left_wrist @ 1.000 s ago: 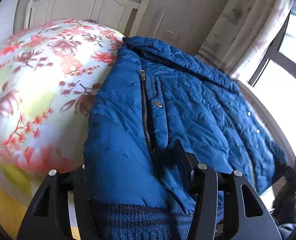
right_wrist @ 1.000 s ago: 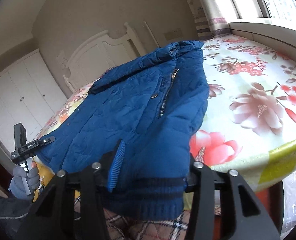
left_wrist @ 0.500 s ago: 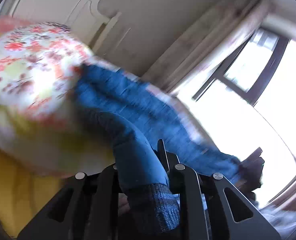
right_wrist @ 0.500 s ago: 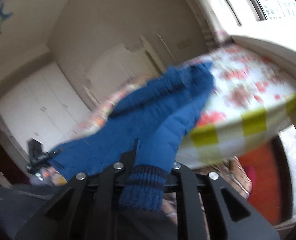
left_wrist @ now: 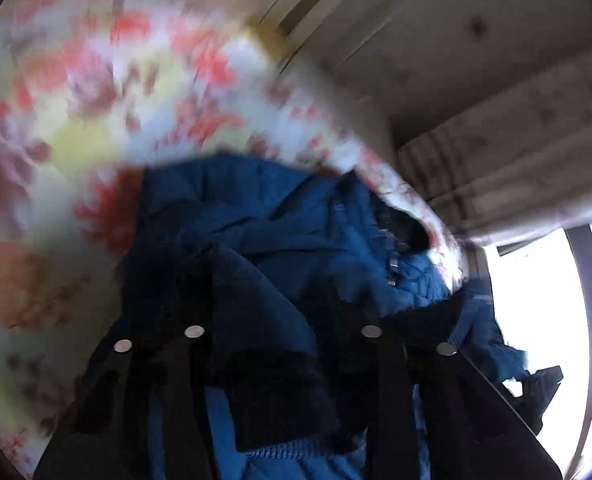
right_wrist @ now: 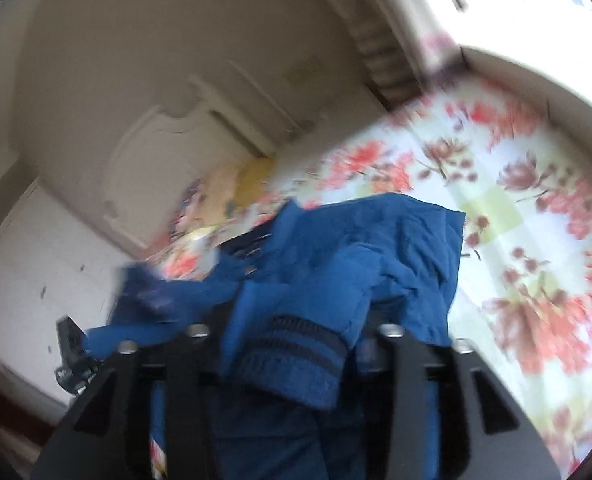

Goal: Fold large clothes

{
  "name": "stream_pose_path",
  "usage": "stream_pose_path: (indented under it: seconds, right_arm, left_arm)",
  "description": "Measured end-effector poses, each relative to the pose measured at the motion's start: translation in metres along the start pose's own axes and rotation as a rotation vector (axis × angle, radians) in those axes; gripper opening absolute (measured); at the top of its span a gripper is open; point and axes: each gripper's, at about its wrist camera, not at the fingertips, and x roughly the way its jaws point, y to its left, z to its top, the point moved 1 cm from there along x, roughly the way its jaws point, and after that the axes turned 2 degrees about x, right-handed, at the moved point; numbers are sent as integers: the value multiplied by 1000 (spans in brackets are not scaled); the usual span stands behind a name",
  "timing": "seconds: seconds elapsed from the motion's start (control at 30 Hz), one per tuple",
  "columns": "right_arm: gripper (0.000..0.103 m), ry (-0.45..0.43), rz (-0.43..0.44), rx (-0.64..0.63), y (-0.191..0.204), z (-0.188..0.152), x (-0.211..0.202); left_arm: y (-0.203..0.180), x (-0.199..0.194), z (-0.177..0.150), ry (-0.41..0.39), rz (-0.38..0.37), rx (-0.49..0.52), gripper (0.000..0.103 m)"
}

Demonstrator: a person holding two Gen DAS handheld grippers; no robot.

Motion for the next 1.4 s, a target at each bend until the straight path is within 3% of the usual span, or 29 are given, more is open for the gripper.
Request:
stream_pose_path:
  seconds: [0.03,0.17,0.33,0.47,0.53,0.6,0.67,0.73,0.8,0.87,0.97,1.07,1.13,1.33,1.4]
  right_arm:
    - [72,2,9,23,-7,6,10]
    - [72,-48,60,31,-32,24,19]
    - [72,-24,-24,-90,-47,31,24]
    - [72,63,-91,-224,-51,25,45]
    - [72,100,-125,-264,-52,21,56]
    - [72,101,-122,-288,-52,22,63]
    - [72,101,-112,-302,-52,23,66]
    - [71,109,-102,-301,-54,23,69]
    - [71,113,-91,-292,-57,22,72]
    - [71,110,-76,-280,-60,22,72]
    - [71,109,-67,-271,-61,20,72]
    - [71,110,-66,-266,-63,20,73]
    - [71,110,-69,-265,-62,20,74]
    - [71,92,-78,-278,-61,19,71]
    - [71,88,-78,-283,-60,18,70]
  left_arm:
    - [6,6,8,21,-30,-21,30]
    - [8,8,30,133,-120,-6,30]
    - [2,12,44,341,-144,12,30]
    - [12,7,58,416,-172,-52,30]
    - [23,-3,70,395,-207,-144,30]
    - [39,-32,84,214,-238,-258,30]
    - [37,-62,91,5,-159,-199,30]
    - [24,-69,88,-82,-48,-61,30]
    - [1,-52,75,-59,50,162,30]
    - [-10,-27,59,-16,91,297,30]
    - [-10,8,45,73,40,399,30]
    - [-2,33,48,85,25,392,30]
    - [6,42,51,80,-26,356,30]
    - [6,42,52,54,-66,344,30]
    - [14,38,55,42,-116,310,30]
